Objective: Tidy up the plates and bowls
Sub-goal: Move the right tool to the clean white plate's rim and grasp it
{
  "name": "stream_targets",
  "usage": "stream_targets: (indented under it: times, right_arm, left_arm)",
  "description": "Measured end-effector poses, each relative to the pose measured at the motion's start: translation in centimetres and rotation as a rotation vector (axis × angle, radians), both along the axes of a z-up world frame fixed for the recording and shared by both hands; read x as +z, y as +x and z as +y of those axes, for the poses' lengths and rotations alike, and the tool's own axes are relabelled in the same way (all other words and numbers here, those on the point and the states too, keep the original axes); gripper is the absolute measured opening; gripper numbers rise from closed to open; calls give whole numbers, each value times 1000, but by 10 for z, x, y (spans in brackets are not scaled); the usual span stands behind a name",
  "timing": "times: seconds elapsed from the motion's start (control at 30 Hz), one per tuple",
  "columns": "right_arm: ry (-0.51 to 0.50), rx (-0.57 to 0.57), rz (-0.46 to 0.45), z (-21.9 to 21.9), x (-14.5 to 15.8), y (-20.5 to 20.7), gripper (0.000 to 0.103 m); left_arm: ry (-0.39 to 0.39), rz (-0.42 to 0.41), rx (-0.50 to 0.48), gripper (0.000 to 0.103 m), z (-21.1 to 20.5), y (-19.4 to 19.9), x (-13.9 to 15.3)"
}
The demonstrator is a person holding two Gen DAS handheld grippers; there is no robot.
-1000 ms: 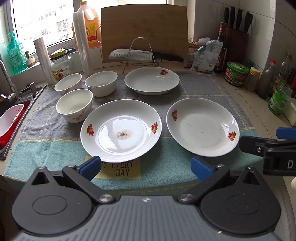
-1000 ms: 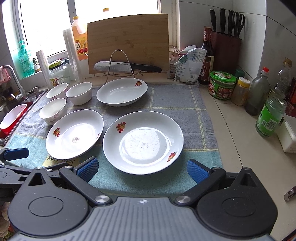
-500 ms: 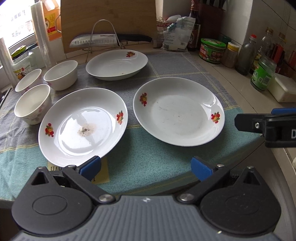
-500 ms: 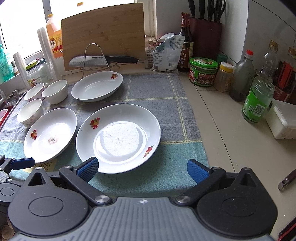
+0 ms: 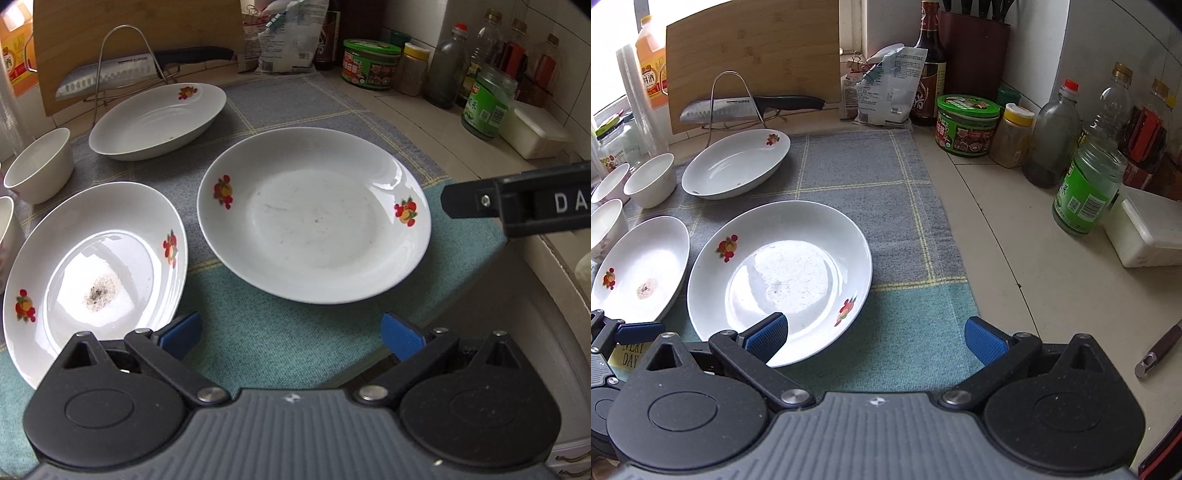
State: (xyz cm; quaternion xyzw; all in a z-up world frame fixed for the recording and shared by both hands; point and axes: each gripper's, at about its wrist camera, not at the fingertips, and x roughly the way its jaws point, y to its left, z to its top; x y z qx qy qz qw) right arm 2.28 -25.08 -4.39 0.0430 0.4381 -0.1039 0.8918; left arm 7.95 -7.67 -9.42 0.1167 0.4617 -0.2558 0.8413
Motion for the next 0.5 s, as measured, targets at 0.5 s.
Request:
stream_targets:
  times: [0.5]
  right_arm:
    - [-25,-73,39,-3,-6,24,103]
  left_arm:
    - [-11,-2,-103,102,-8,8,-17]
